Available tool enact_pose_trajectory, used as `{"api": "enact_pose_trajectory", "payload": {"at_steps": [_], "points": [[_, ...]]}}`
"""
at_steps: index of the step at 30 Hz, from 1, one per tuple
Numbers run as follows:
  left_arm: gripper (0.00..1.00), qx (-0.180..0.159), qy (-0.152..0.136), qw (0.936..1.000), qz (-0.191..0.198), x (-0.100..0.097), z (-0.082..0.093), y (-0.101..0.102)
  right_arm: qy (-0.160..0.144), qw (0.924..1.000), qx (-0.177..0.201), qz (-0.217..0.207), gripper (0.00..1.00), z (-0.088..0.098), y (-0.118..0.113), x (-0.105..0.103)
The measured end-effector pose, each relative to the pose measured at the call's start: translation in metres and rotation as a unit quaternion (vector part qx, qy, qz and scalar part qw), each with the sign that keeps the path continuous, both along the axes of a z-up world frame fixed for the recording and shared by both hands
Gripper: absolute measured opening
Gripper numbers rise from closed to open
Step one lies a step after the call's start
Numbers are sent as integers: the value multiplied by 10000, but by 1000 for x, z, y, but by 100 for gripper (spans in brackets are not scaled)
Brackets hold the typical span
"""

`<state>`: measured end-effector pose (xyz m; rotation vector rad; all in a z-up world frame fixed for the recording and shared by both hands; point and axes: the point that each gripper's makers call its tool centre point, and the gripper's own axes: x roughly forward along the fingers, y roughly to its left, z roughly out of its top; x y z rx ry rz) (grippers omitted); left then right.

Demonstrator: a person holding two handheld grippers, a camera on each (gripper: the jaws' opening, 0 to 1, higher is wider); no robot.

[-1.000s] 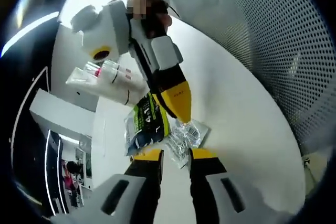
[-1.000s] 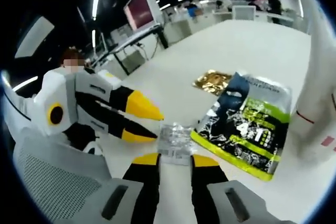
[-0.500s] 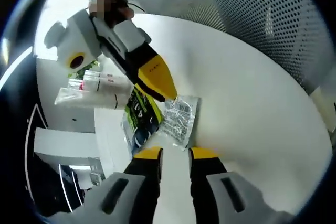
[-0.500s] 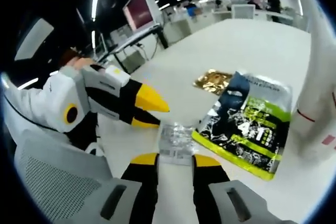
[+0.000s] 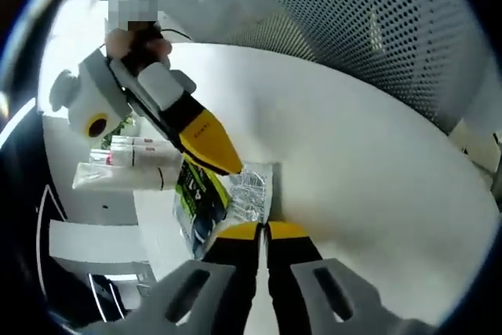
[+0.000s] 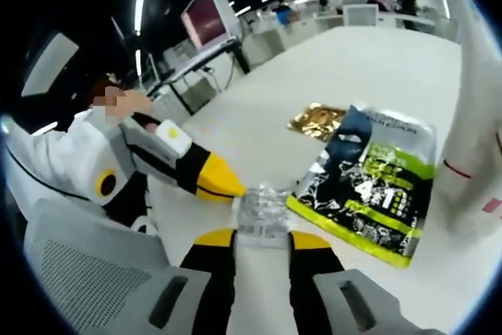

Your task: Arrange the skincare products in the storage area until every visible bottle or jar stands upright without overlapping.

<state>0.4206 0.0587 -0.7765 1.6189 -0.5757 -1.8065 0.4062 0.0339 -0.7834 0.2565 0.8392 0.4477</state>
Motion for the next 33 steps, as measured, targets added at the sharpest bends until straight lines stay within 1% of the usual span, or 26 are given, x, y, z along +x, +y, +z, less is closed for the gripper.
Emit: {"api": "enact_pose_trajectory", "payload": {"at_steps": [3,4,5,7,8,9,10,11,12,14,16,18,19,21,22,23,25,26,27,28,30,31,33], "points": [[6,39,219,9997,129,-2,5,0,20,10000,22,16,26,2,1,0],[5,119,356,9990,257,-2,5,1,25,10000,10,60,27,3,2,-1],[5,142,390,9988,274,-3,7,1,16,10000,-20,77,28,4,2,-1],[5,308,595,9967,467,-3,7,3,-45,9996,-143,255,30,6,5,-2],[5,290,652,9954,643,0,9,2,-79,9990,-238,360,31,7,6,-3],[5,307,670,9952,639,0,11,1,-182,9978,-385,506,32,10,7,-3],[5,356,722,9948,626,-1,12,1,-275,9967,-449,621,32,12,10,-2],[5,418,847,9933,659,-2,14,0,-332,9960,-433,704,32,16,15,-3],[5,409,841,9934,660,-2,15,0,-352,9962,-416,685,32,18,16,-3],[5,479,891,9925,686,-1,19,0,-671,9925,-527,877,33,26,21,1],[5,610,981,9907,712,-1,20,1,-907,9882,-711,1009,30,32,22,4],[5,745,1048,9887,768,0,22,2,-1278,9774,-1082,1293,25,37,23,8],[5,787,1074,9880,783,0,23,2,-1461,9699,-1289,1460,23,39,25,8],[5,849,1117,9865,850,3,25,1,-1586,9632,-1425,1638,20,41,28,7],[5,853,1112,9864,854,4,28,-1,-1709,9581,-1496,1746,19,44,32,6],[5,872,1114,9858,903,6,30,-3,-1770,9546,-1542,1833,19,45,36,5],[5,908,1098,9855,923,7,34,-4,-1786,9519,-1679,1839,18,44,36,7],[5,957,1143,9842,957,6,38,-5,-1894,9438,-1878,1952,17,44,35,8],[5,981,1190,9833,971,4,40,-6,-1931,9398,-1985,2001,15,44,34,9],[5,993,1261,9821,987,2,43,-7,-2004,9339,-2180,2003,13,44,32,11],[6,953,1412,9799,1040,-1,48,-11,-2122,9207,-2413,2215,9,44,32,10],[6,894,1453,9796,1059,-1,50,-13,-2115,9197,-2455,2216,7,43,31,10],[6,941,1460,9794,1033,-3,51,-14,-2200,9126,-2617,2244,3,45,29,12]]}}
